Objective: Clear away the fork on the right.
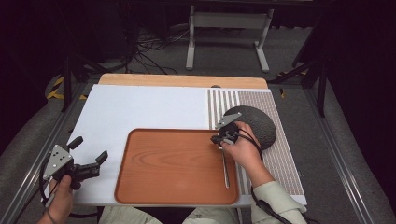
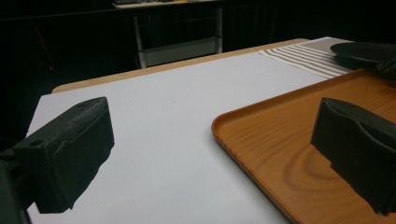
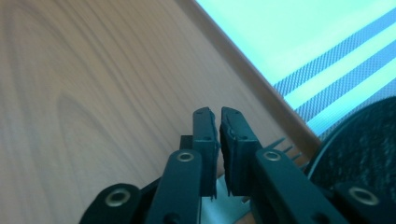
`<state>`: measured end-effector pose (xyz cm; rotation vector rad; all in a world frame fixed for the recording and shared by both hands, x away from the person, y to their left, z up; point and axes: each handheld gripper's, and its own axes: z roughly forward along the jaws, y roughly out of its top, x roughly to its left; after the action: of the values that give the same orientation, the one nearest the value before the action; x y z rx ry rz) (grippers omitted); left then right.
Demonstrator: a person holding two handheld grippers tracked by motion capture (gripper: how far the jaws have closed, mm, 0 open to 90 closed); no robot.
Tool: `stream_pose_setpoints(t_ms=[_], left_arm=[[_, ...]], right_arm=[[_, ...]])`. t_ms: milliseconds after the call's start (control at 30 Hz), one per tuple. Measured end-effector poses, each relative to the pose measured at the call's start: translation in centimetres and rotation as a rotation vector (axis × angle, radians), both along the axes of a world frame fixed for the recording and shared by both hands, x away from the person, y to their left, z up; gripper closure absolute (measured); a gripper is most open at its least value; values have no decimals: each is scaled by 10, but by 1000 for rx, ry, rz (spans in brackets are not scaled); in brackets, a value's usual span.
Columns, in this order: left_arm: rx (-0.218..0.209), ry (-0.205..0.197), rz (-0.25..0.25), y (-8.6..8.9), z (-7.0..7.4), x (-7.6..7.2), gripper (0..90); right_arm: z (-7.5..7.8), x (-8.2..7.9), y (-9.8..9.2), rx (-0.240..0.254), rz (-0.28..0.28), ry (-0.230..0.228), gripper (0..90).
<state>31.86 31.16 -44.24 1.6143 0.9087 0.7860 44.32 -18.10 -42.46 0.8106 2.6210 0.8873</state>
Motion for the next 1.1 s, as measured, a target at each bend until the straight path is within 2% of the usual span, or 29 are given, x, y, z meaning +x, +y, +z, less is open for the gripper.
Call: stream_pose_setpoints(t_ms=[100,200,300,367,433,533,567,867,1100], left_arm=[[-1,0,0,0,0,0,1],[-2,1,1,0,0,0,1],[0,-1,0,0,0,0,1],[0,1,0,0,0,0,1],[-1,-1,2,0,1,0,1],[2,-2,2,1,1,-1,1],[-3,-2,3,0,1,-1,1],[-7,-6,7,0,1,-1,1],[-9,-10,11,0,1,-1,1]], right_arm=[[6,-2,1,17,3,-12,778],[15,-7,3,48,12,-49,585],[24,-12,4,101,17,-85,397],[30,-15,3,116,24,-111,313],[35,-19,2,154,22,-140,256],[45,-27,-4,217,34,-187,209],[45,-27,-4,217,34,-187,209],[63,-48,-31,299,27,-291,176],[63,-62,-60,356,-5,-346,158]])
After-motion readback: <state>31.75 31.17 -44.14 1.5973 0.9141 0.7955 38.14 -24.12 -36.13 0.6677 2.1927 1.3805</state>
